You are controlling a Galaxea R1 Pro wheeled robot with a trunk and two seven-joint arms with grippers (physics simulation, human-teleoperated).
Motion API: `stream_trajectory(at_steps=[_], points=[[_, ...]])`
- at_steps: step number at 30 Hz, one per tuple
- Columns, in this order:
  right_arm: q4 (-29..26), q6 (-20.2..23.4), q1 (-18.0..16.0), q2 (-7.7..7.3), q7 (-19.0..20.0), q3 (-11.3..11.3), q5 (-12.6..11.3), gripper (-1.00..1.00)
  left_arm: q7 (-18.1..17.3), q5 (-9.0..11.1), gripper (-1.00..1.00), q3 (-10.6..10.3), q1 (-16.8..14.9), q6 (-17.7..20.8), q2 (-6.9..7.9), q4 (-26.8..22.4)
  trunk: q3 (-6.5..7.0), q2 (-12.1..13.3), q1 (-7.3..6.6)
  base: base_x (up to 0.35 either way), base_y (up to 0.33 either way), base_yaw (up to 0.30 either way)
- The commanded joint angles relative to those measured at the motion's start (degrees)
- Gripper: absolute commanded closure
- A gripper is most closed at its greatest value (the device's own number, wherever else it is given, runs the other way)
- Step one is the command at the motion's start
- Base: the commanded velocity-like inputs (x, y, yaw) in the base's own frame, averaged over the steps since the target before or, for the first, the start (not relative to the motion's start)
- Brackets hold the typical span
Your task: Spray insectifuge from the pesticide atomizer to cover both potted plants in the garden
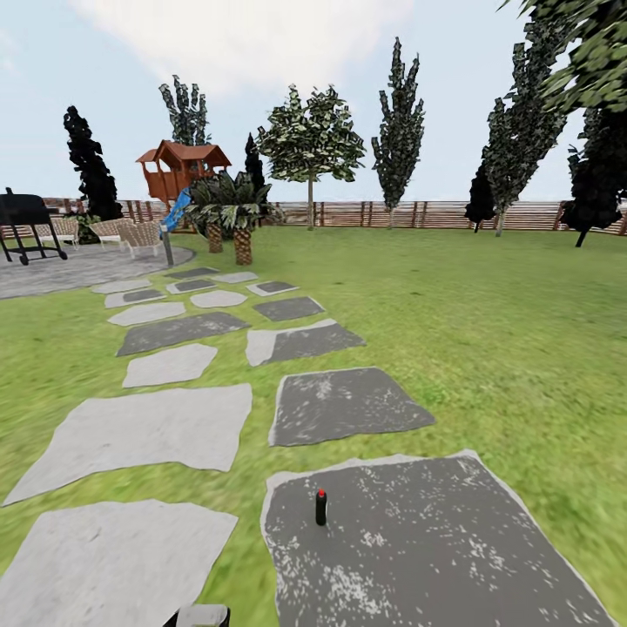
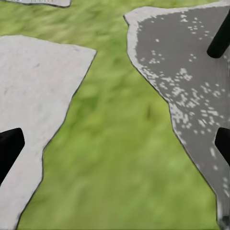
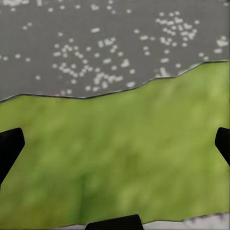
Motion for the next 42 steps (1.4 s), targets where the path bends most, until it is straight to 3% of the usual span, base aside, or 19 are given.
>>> stream_trajectory(at_steps=[1,16,42], points=[[0.0,-0.2,0.0,0.01,0.0,-0.1,0.0,-1.0,0.0,0.0,-1.0,0.0,0.0,-0.2,0.0,0.0,-0.05,0.0,0.0,0.176,-0.001,0.0],[0.1,-0.2,0.0,0.01,0.0,-0.1,0.0,-1.0,0.0,0.0,-1.0,-0.1,0.0,-0.2,0.0,0.0,-0.05,0.0,0.0,0.147,-0.004,0.0],[0.1,-0.2,0.0,0.01,0.0,-0.1,0.0,-1.0,0.0,0.0,-1.0,-0.1,0.0,-0.2,-0.04,0.0,-0.05,0.0,0.0,0.053,-0.15,0.0]])
